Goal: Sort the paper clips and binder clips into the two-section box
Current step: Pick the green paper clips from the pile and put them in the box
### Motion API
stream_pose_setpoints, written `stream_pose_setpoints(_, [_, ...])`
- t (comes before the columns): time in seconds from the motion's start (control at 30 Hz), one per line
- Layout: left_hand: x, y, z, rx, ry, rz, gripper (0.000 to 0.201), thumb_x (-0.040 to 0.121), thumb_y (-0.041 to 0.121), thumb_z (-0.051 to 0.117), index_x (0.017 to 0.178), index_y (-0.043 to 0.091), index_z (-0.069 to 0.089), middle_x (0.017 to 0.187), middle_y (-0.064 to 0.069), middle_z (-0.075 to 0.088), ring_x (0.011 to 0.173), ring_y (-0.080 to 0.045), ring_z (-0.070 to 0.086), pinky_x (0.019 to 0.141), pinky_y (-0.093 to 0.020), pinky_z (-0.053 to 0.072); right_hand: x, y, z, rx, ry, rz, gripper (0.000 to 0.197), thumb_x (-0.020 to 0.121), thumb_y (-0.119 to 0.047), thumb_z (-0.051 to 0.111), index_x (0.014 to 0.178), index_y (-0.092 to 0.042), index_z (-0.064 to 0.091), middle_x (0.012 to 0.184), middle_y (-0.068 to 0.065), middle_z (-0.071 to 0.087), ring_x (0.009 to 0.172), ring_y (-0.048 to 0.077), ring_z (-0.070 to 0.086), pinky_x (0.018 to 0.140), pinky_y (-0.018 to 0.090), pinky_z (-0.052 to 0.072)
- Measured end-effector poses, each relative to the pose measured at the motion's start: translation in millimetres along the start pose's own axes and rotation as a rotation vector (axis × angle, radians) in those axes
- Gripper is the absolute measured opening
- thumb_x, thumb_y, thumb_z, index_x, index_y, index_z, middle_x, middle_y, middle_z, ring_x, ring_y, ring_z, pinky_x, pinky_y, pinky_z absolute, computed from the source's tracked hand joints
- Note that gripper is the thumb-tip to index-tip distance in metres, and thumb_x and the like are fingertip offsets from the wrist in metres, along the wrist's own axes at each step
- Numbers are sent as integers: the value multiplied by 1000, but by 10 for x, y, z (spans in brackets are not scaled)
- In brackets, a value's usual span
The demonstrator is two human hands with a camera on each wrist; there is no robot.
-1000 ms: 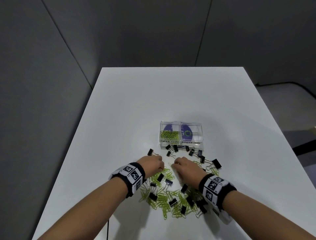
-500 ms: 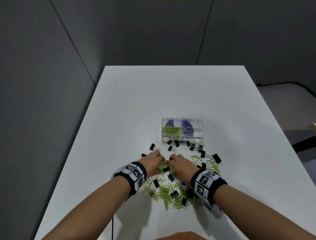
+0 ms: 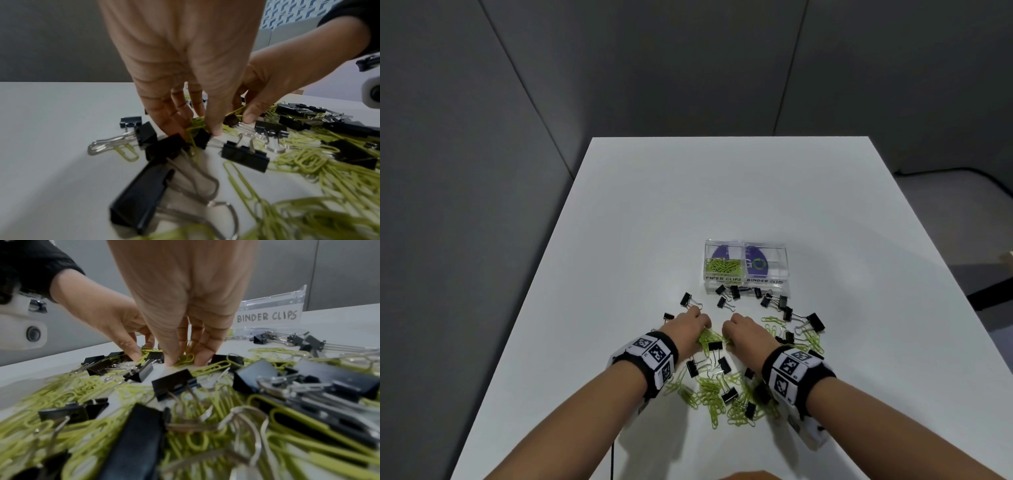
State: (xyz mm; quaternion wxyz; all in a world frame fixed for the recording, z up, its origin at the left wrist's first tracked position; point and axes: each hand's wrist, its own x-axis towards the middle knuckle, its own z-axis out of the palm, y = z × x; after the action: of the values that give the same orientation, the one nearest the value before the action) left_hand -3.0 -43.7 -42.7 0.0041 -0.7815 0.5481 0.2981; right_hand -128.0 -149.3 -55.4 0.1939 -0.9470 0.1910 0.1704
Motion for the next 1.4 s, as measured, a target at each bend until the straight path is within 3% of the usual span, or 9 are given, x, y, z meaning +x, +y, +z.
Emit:
stream_pose_setpoints(0.4, [108,-8,53,-11,42,-3,23,91,10,52,114,7,57,123,-10,47,107,-27,54,91,-32,44,21,15,-17,36,-27,55,19,88,1,50,106,-1,54,113,19,49,94,34,57,78,39,45])
stream_pose_setpoints(0.5, [119,-4,59,-19,26,-20,25,92,10,49,117,9,53,122,-11,51,111,-27,52,93,-34,43,6,40,-28,17,-23,31,17,87,3,49,103,0,54,111,19,49,88,31,56,72,36,40])
stream_pose_setpoints(0.6, [124,-2,55,-27,14,-37,29,93,12,49,122,9,51,124,-11,52,114,-26,52,95,-33,42,-21,63,-59,10,-39,10,18,88,3,47,104,0,53,112,19,50,95,34,56,73,35,37])
stream_pose_setpoints(0.77, [92,-4,58,13,11,-6,26,95,10,44,118,6,55,122,-13,49,106,-29,55,90,-34,44,-77,40,-100,-69,-55,-32,24,87,8,41,107,0,51,112,22,51,89,32,55,67,33,29])
stream_pose_setpoints(0.93, [78,17,-45,7,-20,3,29,96,11,45,123,9,57,124,-13,53,113,-28,54,94,-31,41,-131,87,-184,-12,-33,-24,23,87,5,41,104,-1,56,110,18,56,96,32,57,74,35,40])
stream_pose_setpoints(1.07, [58,46,-158,-20,-14,15,30,95,12,49,122,12,61,123,-12,58,113,-27,56,95,-31,43,-186,132,-311,98,1,-12,21,89,0,45,103,-4,60,108,14,60,96,28,57,82,30,44])
stream_pose_setpoints(1.2, [4,81,-374,-112,183,85,26,94,16,52,116,13,66,115,-9,62,104,-23,59,93,-27,45,-242,90,-645,207,135,-52,16,92,-5,49,100,-4,63,103,10,64,90,20,60,80,23,47])
stream_pose_setpoints(1.3, [-12,91,-639,-194,412,113,27,95,20,51,117,12,65,114,-6,63,101,-20,60,96,-29,48,-162,96,-975,300,276,-23,17,93,-10,49,101,-4,63,100,8,64,77,11,54,68,11,42])
stream_pose_setpoints(1.4, [71,61,-874,-243,602,106,26,94,18,53,114,10,67,110,-9,64,100,-23,61,92,-30,47,73,124,-1222,336,401,10,17,93,-6,49,101,-2,64,100,11,64,82,19,58,74,20,46])
